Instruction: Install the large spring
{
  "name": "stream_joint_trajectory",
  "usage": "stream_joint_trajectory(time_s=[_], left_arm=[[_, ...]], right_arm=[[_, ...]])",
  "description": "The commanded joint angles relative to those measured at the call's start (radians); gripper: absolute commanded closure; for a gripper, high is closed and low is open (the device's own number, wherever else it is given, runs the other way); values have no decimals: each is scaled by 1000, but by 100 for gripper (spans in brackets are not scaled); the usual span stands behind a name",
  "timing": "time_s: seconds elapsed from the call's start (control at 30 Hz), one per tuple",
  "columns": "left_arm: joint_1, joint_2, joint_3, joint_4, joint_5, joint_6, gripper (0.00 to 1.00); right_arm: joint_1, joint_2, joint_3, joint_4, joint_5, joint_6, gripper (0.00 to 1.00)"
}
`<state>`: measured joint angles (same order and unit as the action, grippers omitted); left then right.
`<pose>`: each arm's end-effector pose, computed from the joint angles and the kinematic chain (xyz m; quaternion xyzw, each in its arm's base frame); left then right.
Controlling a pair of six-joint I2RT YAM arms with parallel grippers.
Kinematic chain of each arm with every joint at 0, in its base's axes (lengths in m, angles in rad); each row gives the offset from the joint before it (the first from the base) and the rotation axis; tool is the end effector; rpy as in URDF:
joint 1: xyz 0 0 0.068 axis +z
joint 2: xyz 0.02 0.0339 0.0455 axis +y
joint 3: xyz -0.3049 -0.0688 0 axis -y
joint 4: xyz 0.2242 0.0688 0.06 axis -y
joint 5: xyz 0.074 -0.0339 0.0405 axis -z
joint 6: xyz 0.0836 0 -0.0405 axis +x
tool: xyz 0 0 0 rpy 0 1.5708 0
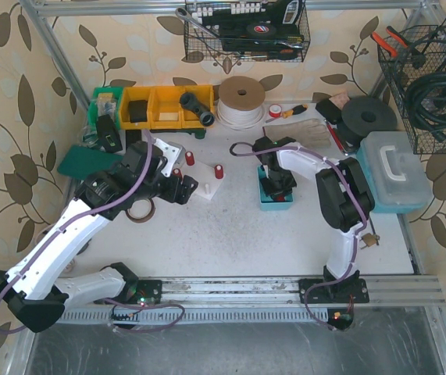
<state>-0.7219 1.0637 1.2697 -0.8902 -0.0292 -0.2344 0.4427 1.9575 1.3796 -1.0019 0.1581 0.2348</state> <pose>0.1526 -0.1311 0.3850 0.2119 0.8781 -0.1856 0.3868 0.3256 0.1398 0.1671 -0.1038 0.9914 -0.0760 0.0220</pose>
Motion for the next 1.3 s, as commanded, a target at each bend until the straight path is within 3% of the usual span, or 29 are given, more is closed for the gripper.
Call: stream_joint_trajectory(time_s=[0.0, 0.27, 0.37, 0.63, 0.73, 0.8, 0.97, 1.07, 1.27], left_arm=[[-8, -5, 29, 14, -10, -2, 10], [-8, -26, 14, 34, -78, -54, 7], [-8, -27, 14, 15, -161, -133, 1], [-8, -32, -37, 171, -207, -207, 3], [-8, -57, -145, 342, -171, -225, 9], [-8, -71, -214, 435, -144, -293, 15], [-8, -87, -343, 597, 73, -373, 33], [-8, -77, -351, 546, 94, -384, 41], [-8, -11, -200, 400, 195, -327, 33]], right_arm=[[-13, 11, -39, 65, 15, -5, 75], [-18, -91, -13, 85, -18, -58, 93], [-14, -170, -11, 64, -49, -84, 95], [-9, -395, -18, 113, -98, -161, 97], [25, -485, -95, 256, -132, -207, 98], [51, -580, -200, 459, -153, -247, 99], [126, -697, -357, 730, -227, -302, 99], [191, -769, -424, 829, -204, -319, 99], [264, -887, -526, 942, -242, -425, 99]])
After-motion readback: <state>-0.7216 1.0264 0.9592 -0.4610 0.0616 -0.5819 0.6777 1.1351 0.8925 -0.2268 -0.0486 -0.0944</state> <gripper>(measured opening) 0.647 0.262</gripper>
